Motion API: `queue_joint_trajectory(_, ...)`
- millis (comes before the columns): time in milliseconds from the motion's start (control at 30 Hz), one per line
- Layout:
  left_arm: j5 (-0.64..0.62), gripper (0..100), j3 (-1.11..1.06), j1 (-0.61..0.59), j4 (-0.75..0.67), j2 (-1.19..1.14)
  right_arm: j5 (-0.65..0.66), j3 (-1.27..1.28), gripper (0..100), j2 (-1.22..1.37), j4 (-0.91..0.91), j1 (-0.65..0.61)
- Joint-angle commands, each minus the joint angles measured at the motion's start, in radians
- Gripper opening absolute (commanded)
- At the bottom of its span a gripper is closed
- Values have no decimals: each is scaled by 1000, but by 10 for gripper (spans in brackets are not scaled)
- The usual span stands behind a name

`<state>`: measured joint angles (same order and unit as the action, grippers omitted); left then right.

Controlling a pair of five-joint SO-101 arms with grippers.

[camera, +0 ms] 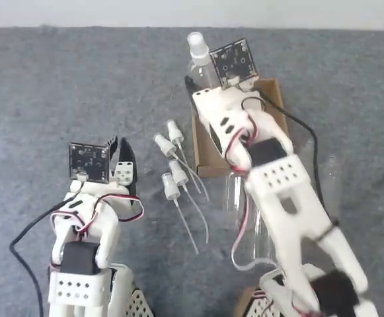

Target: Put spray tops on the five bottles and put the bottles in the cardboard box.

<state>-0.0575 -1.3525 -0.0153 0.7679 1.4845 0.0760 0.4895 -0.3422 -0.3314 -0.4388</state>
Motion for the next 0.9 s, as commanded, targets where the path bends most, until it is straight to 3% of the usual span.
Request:
queue_joint_trajectory(0,-5,12,7,-6,-29,-8,17,-71,6,117,180,53)
queue_joint_trajectory(167,-5,12,5,-5,-29,-8,17,-86,6,259,295,74)
queue_joint_trajectory(267,-5,12,-2,-3,-31,-8,12,-141,6,335,295,84)
queue_joint_trajectory(433,-5,12,-2,-3,-31,-8,-104,-227,6,440,295,85)
queue_joint_trajectory(867,-5,12,-2,-3,-31,-8,-118,-227,6,579,331,93)
